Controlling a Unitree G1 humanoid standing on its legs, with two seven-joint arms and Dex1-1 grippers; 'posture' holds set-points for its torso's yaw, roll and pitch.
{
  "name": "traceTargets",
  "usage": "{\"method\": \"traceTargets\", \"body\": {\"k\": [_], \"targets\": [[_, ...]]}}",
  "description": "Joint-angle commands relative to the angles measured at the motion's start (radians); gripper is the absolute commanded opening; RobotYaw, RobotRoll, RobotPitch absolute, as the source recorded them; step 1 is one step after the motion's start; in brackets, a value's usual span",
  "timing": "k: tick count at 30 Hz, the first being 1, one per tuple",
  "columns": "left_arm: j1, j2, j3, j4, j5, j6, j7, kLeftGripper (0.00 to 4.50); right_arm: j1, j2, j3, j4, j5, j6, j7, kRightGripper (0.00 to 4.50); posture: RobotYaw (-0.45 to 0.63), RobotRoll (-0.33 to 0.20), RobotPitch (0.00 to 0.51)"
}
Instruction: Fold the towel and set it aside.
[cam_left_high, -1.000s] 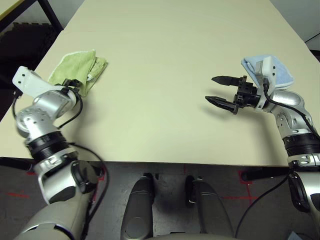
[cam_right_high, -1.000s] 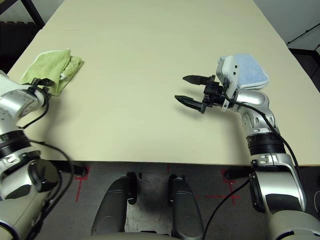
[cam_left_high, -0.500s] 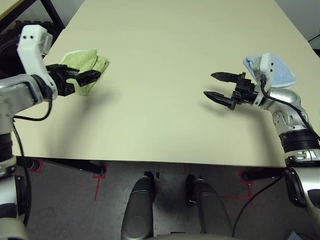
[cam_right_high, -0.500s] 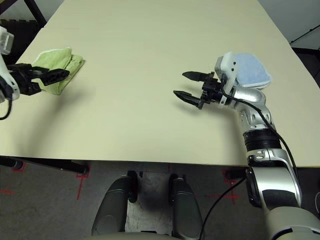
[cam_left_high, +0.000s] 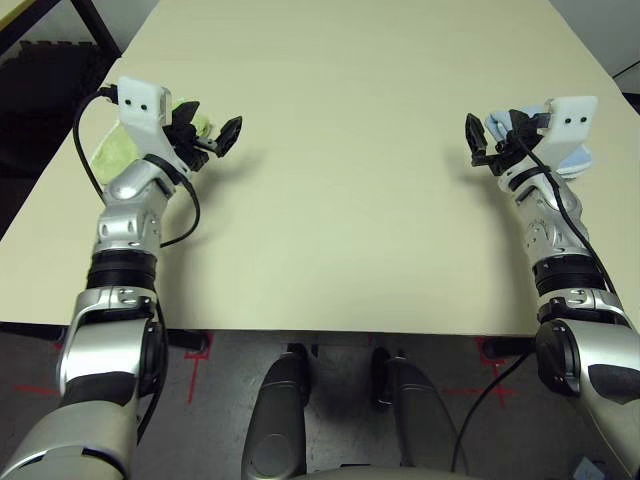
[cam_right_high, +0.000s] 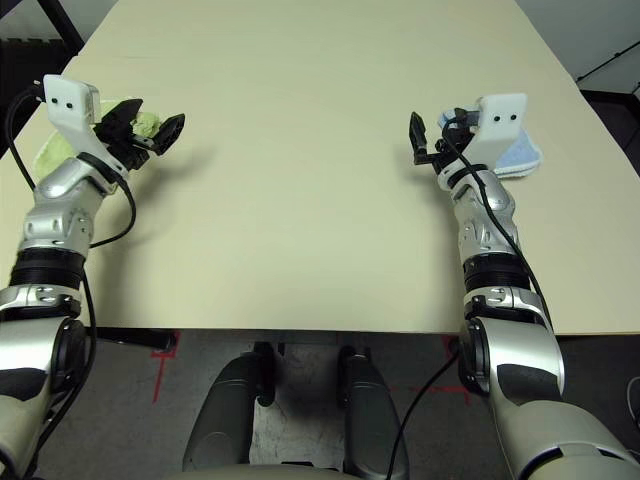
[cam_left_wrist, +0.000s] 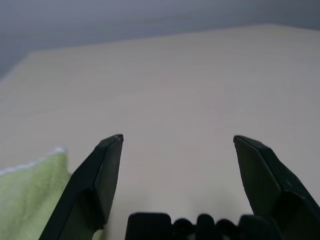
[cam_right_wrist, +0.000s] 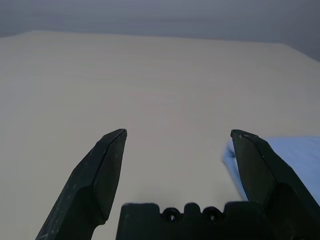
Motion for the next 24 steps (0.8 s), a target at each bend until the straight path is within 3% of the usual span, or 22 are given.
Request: {"method": "traceTargets", "body": {"k": [1, 11, 24], "targets": [[-0.026, -0.014, 0.01, 0.1, 0.046, -0.059, 0.026, 4.48, -0.015, -0.015, -0.005, 0.08, -0.038, -0.068, -0.063, 4.5, -0.03, 0.0, 0.173], [-0.105, 0.009, 0.046, 0.271, 0.114, -0.073, 0.195, 4.48, -0.035, -0.03, -0.009, 0.177, -0.026, -0.116, -0.017, 4.5, -0.04, 0.0, 0.167], [-0.101, 0.043, 0.107, 0.329, 0.104, -0.074, 0.187, 4.48, -0.119, -0.049, -0.01, 0.267, -0.021, -0.076, 0.062, 4.5, -0.07, 0.0, 0.18]]}}
